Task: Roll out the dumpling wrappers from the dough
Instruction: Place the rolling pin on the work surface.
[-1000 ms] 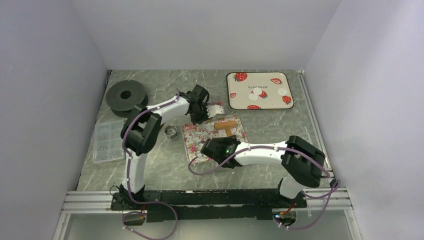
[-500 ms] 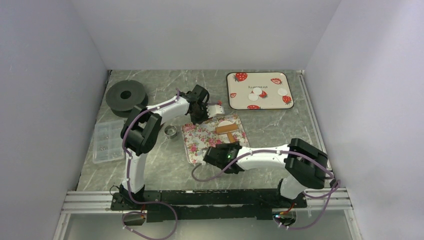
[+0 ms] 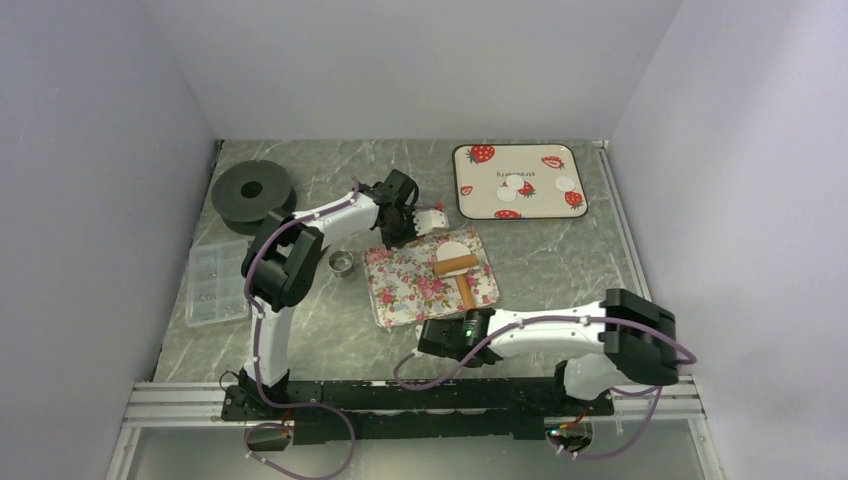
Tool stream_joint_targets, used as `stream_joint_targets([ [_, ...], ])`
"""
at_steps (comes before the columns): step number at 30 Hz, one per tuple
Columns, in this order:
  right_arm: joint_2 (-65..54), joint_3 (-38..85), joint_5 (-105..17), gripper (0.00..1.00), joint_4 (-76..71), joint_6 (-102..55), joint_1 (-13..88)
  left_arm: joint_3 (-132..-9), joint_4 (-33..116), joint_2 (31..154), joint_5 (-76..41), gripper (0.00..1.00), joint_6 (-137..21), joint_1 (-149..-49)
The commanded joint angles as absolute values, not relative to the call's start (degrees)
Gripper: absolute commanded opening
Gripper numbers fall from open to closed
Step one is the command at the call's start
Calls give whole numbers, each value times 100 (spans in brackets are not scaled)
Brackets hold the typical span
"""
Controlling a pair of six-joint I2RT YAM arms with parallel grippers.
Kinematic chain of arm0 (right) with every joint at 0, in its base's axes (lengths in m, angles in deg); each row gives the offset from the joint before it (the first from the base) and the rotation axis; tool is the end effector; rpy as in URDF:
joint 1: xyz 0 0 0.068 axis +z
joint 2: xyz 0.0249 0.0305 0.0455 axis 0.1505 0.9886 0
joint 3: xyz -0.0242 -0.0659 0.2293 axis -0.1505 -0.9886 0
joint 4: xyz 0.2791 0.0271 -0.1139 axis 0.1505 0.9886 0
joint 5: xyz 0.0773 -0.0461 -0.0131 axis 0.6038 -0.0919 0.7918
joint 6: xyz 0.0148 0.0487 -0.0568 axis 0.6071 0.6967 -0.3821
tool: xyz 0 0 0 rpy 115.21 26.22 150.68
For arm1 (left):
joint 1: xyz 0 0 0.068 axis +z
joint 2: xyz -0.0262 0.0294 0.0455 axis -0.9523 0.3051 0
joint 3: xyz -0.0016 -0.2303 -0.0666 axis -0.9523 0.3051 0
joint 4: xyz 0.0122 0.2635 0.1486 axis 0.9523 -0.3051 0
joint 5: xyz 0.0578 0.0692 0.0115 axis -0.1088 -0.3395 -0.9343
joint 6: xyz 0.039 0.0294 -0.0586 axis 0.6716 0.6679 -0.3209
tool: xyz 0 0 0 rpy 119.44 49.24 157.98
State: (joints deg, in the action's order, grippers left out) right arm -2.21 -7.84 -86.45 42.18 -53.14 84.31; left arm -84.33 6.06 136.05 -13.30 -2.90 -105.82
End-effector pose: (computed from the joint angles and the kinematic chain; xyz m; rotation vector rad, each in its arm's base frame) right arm 0.1022 0.2491 0.0757 -2.0282 1.7959 -0.7208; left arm 0.3763 -0.2667 0.0804 1.7329 2.0786 -0.2480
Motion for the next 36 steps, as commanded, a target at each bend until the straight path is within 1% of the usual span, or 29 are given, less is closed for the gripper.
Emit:
stream_joint_targets([
  [1,-915,-287,-8597,0,4869,-4961,8416,-7921,-105,14304,-1538,0,-94,-10677],
  [7,-1564,475,-9132,0,5064,-5027,8240,-8111,-180,14306,-1628,0,-40,-10677],
  [11,-1817,562,-9122,0,4683,-5230,7998,-8236,-231,14324,-1738,0,37,-10675],
  [15,-1845,695,-8735,0,4041,-4746,7377,-8320,-303,14316,-1787,0,73,-10677],
  [17,-1809,813,-8047,0,3717,-4142,6911,-8351,-324,14299,-1767,0,78,-10677],
  [19,-1769,833,-7403,11,3346,-3368,6516,-8409,-382,14284,-1690,0,71,-10671],
  [20,-1761,791,-7154,20,3136,-3113,6369,-8445,-426,14270,-1653,0,61,-10669],
  [22,-1730,683,-6769,35,2801,-2507,6127,-8506,-468,14206,-1600,4,68,-10654],
  [25,-1699,515,-6400,49,2468,-1829,5711,-8653,-560,14098,-1483,12,73,-10599],
  [27,-1651,372,-6015,63,2279,-1433,5447,-8843,-703,14043,-1303,15,49,-10540],
  [28,-1602,310,-5849,66,2212,-1255,5329,-8963,-768,14024,-1192,17,24,-10504],
  [30,-1416,266,-5649,66,2186,-1002,5175,-9188,-954,13976,-967,20,-32,-10434],
  [33,-1045,287,-5610,63,2307,-692,5050,-9452,-1138,13853,-644,23,-107,-10320],
  [36,-695,258,-5443,63,2281,-548,5019,-9480,-1217,13623,-421,27,-165,-10180],
])
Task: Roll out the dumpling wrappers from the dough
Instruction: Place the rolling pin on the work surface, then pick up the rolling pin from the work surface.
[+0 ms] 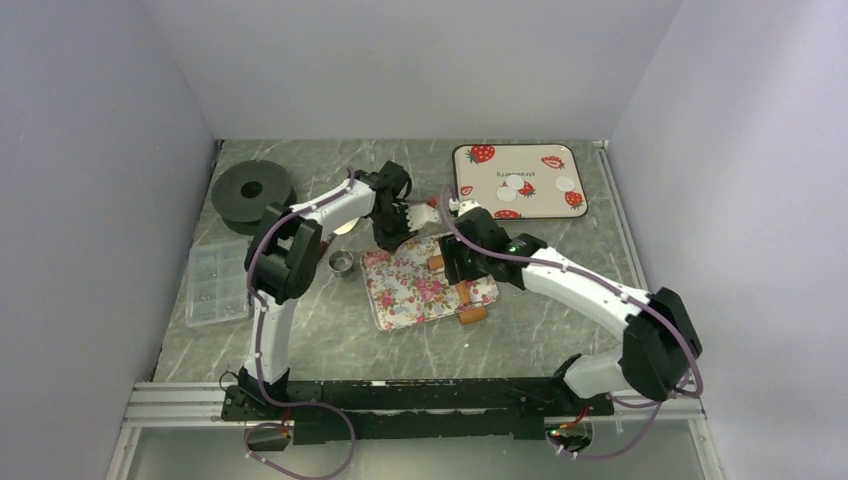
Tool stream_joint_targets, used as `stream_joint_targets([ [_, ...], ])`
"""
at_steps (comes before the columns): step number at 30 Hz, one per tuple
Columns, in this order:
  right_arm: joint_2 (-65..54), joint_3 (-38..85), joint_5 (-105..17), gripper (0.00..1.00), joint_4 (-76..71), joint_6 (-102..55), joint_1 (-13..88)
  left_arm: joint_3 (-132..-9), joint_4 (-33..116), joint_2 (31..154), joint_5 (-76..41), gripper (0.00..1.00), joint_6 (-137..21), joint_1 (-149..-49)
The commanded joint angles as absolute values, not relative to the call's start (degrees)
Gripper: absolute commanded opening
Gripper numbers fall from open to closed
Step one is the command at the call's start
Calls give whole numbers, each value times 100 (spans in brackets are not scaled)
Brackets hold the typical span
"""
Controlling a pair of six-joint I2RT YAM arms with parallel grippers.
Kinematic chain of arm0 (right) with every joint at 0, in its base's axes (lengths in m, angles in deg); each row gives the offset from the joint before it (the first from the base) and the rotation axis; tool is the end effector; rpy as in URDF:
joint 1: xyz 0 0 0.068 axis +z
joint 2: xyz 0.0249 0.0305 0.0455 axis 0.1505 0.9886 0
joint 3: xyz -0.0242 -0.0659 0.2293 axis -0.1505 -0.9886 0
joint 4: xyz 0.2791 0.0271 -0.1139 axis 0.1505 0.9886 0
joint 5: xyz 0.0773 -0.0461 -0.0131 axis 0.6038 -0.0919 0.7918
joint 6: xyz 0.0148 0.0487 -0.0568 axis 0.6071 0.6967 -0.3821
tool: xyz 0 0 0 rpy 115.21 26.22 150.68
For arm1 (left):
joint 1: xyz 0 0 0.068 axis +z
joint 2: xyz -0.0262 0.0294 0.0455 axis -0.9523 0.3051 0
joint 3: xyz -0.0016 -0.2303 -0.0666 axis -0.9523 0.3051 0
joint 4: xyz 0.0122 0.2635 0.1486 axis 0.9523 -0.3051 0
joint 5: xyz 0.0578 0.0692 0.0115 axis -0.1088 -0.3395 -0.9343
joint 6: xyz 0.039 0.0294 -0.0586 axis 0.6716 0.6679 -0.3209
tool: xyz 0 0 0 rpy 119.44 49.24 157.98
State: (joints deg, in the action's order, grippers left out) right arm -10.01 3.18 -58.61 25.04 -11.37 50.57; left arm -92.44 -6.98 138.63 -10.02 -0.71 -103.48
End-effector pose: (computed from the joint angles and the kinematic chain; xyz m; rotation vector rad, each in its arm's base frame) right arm 0.2636 0.2254 0.1830 -0.4294 2.4137 0.3232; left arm 0.3858 -0.2546 0.0970 1.7915 2.1693 -0.3385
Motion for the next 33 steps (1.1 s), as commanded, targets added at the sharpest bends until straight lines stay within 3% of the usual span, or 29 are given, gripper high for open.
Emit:
stream_joint_targets([
  [1,-592,231,-5358,62,2213,-537,5010,-9457,-1212,13528,-379,28,-181,-10127],
  [16,332,-166,-5737,50,1994,-772,4930,-8905,-1343,12458,-186,29,-307,-9472],
  [19,466,-166,-5831,39,1957,-815,4921,-8715,-1342,12296,-158,28,-318,-9331],
  [25,383,20,-6007,0,2258,-907,4945,-8377,-1307,11914,-46,28,-318,-9077],
  [33,-176,1065,-7056,0,3084,-961,5733,-8323,-1414,11626,160,29,-308,-8515],
])
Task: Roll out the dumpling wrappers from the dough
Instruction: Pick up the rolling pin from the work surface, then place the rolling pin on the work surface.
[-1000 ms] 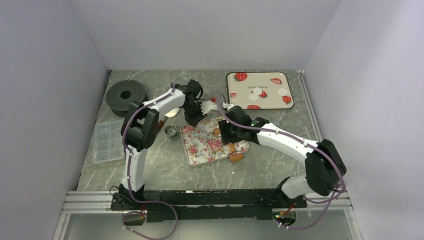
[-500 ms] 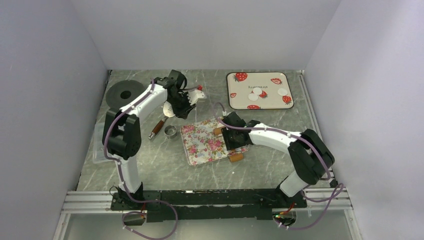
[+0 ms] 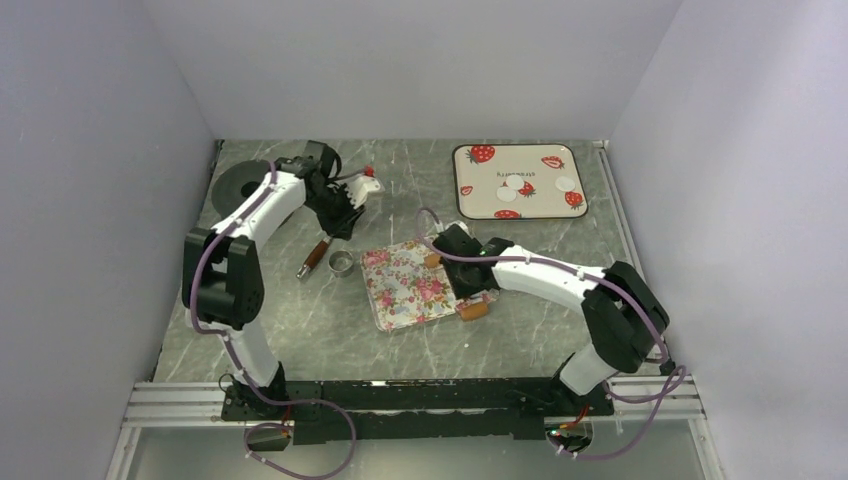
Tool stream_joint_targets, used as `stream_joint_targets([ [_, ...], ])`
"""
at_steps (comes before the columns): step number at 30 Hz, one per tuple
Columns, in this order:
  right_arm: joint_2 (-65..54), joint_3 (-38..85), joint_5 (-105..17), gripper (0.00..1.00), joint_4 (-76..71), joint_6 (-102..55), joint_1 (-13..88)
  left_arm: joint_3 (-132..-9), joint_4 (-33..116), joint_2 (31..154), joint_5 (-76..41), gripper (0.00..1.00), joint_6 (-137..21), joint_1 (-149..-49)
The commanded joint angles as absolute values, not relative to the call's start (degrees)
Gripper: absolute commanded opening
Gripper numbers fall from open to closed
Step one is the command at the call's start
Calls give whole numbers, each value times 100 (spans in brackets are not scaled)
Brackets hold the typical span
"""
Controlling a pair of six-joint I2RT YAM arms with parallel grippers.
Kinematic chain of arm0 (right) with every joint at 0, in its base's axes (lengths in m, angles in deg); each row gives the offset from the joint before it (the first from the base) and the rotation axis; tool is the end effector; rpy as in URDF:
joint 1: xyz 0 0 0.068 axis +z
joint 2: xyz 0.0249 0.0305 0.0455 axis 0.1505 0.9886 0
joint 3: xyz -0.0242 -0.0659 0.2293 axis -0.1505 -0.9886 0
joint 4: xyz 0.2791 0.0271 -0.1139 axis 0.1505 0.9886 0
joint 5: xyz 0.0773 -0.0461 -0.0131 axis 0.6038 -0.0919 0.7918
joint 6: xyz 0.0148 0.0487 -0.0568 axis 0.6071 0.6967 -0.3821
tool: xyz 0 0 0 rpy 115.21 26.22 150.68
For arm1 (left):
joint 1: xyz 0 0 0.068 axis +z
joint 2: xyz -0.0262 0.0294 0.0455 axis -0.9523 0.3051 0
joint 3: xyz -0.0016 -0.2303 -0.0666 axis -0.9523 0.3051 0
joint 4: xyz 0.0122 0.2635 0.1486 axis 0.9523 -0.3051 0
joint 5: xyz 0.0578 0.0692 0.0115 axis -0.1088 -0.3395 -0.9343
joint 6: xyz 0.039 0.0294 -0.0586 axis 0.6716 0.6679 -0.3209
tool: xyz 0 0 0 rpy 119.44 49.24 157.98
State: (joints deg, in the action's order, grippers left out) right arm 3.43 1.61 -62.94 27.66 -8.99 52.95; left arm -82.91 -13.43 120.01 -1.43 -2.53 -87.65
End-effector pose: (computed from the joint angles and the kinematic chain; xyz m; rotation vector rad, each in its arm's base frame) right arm 0.2534 0.2289 0.0943 -0.4804 2.6546 0.0645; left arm 0.3856 -0.1340 0.1762 1.4121 2.2919 -0.4563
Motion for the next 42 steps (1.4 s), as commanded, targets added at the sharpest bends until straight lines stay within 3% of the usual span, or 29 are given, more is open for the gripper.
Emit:
stream_joint_targets([
  [1,-187,1225,-7112,0,3107,-976,5850,-8343,-1424,11604,181,29,-317,-8427],
  [7,250,1557,-6129,0,2675,-749,6123,-8306,-1459,11553,207,29,-418,-7956],
  [27,1605,2177,-4861,1,2557,-9,6416,-7862,-1243,11864,284,30,-577,-7777],
  [31,1853,2427,-4901,13,2689,18,6498,-7780,-1114,11964,188,30,-599,-7777],
  [38,1887,2399,-4825,23,2523,111,6536,-7743,-944,12155,36,31,-644,-7822],
  [42,2065,2541,-4748,34,2572,93,6628,-7669,-859,12248,-53,32,-635,-7955],
])
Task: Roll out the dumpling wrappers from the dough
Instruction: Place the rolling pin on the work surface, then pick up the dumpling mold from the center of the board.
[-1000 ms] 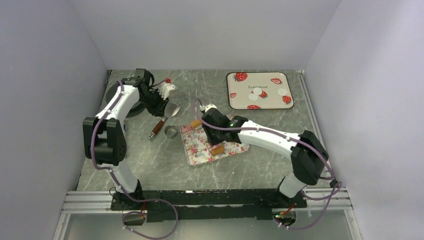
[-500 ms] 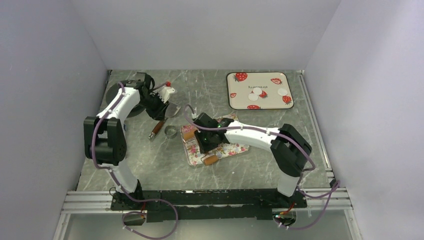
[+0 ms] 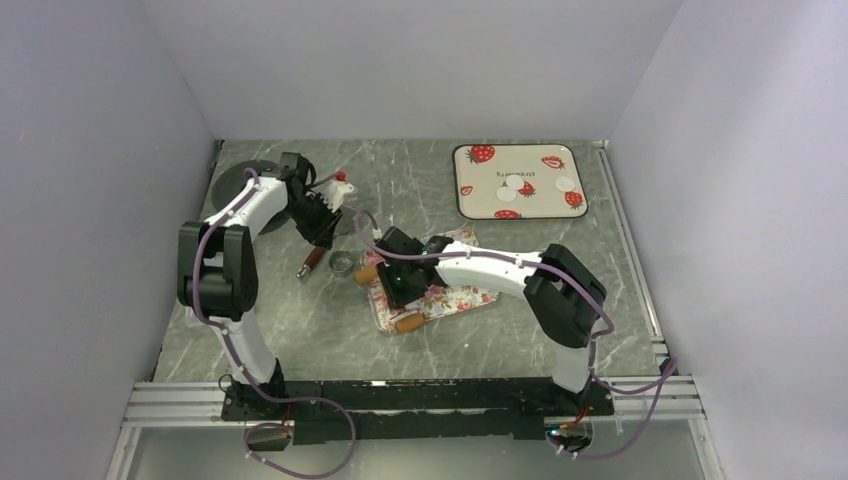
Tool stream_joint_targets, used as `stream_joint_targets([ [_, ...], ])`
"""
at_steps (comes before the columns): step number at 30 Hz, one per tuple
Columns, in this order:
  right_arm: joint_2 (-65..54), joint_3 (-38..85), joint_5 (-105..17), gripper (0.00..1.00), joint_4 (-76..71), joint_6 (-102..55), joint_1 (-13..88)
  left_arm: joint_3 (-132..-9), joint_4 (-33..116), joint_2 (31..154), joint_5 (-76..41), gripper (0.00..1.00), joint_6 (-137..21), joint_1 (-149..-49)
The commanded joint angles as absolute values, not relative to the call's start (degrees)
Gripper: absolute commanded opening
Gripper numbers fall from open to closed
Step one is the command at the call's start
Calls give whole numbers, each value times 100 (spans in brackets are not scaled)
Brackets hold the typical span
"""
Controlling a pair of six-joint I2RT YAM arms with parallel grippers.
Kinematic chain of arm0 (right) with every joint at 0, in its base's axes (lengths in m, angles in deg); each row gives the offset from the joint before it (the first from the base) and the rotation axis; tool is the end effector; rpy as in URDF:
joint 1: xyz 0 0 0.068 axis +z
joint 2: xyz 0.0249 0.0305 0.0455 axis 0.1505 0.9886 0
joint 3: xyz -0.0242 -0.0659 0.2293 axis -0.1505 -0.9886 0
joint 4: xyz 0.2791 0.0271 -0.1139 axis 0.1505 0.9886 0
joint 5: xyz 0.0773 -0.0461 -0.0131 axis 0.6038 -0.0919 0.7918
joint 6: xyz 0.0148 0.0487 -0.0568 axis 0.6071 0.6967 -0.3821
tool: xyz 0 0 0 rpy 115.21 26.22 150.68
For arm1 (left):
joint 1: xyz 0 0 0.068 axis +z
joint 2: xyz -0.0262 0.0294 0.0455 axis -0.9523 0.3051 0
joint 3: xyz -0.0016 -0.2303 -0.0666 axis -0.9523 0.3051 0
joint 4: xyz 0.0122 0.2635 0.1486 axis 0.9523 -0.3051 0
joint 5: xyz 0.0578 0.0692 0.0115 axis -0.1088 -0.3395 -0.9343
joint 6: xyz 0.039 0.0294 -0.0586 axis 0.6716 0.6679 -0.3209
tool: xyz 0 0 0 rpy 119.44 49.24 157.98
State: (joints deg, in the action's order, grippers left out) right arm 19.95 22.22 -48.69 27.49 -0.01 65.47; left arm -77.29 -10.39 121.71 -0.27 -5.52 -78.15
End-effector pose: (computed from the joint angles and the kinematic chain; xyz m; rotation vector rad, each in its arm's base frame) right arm 0.2300 0.3568 0.1075 -0.6512 2.7076 0.5089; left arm 0.3925 -0.0687 0.1353 1.1549 2.4769 -0.4886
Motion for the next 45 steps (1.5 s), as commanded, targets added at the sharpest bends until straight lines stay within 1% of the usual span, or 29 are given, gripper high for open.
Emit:
stream_joint_targets([
  [1,2080,2555,-4749,37,2570,89,6641,-7646,-833,12278,-102,32,-643,-7994],
  [8,2067,2615,-4695,50,2601,32,6658,-7520,-755,12393,-223,34,-538,-8324],
  [18,1439,3001,-5112,54,3047,-409,6527,-7360,-579,12603,-925,32,-390,-8689],
  [20,1146,2902,-5226,55,3032,-454,6361,-7297,-545,12611,-986,27,-336,-8748],
  [21,979,2816,-5201,56,2986,-456,6248,-7283,-549,12617,-959,21,-317,-8763],
  [24,420,2451,-4978,57,2796,-434,5805,-7303,-601,12634,-914,0,-313,-8794],
  [29,-404,1845,-4920,61,2665,-521,4965,-7531,-872,12502,-752,0,-295,-8805],
  [37,-1115,1246,-4412,71,2540,-775,3800,-8138,-1376,12177,-651,0,-312,-8899],
  [40,-1248,1098,-4218,75,2478,-878,3468,-8356,-1554,12107,-691,0,-327,-9084],
  [43,-1352,965,-4003,76,2414,-945,3196,-8664,-1737,12126,-700,0,-318,-9388],
  [45,-1450,824,-3850,76,2318,-945,2952,-9123,-1966,12309,-696,0,-310,-9685],
])
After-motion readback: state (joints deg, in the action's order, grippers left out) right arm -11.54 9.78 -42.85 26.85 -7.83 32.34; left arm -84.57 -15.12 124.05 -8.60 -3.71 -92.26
